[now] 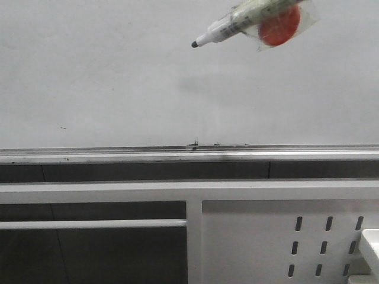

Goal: Write number 1 on whiteboard

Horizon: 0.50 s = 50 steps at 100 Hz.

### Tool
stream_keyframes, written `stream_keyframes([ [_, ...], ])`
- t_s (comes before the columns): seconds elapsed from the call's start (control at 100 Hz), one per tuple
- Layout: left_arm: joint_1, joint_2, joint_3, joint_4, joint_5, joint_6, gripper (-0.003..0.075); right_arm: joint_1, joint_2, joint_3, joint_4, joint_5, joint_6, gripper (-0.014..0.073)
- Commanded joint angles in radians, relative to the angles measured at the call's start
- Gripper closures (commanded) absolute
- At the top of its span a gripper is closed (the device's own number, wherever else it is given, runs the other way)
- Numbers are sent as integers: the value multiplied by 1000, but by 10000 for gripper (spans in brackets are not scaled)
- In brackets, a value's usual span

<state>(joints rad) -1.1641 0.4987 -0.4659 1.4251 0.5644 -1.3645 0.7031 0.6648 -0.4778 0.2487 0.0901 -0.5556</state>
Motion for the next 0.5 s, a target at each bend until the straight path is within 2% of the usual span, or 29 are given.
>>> stream_keyframes([
  [0.0, 1, 6, -10, 114, 69, -111, 740, -5, 11, -35, 3, -90, -2, 664],
  [0.19, 1, 6, -11, 134, 81, -115, 740, -5, 11, -35, -55, -134, -2, 664],
  [0.29, 1, 6, -11, 134, 79, -115, 740, -5, 11, -35, 30, -197, -2, 664],
  [0.49, 1, 6, -11, 134, 79, -115, 740, -5, 52, -40, 34, -259, -2, 664],
])
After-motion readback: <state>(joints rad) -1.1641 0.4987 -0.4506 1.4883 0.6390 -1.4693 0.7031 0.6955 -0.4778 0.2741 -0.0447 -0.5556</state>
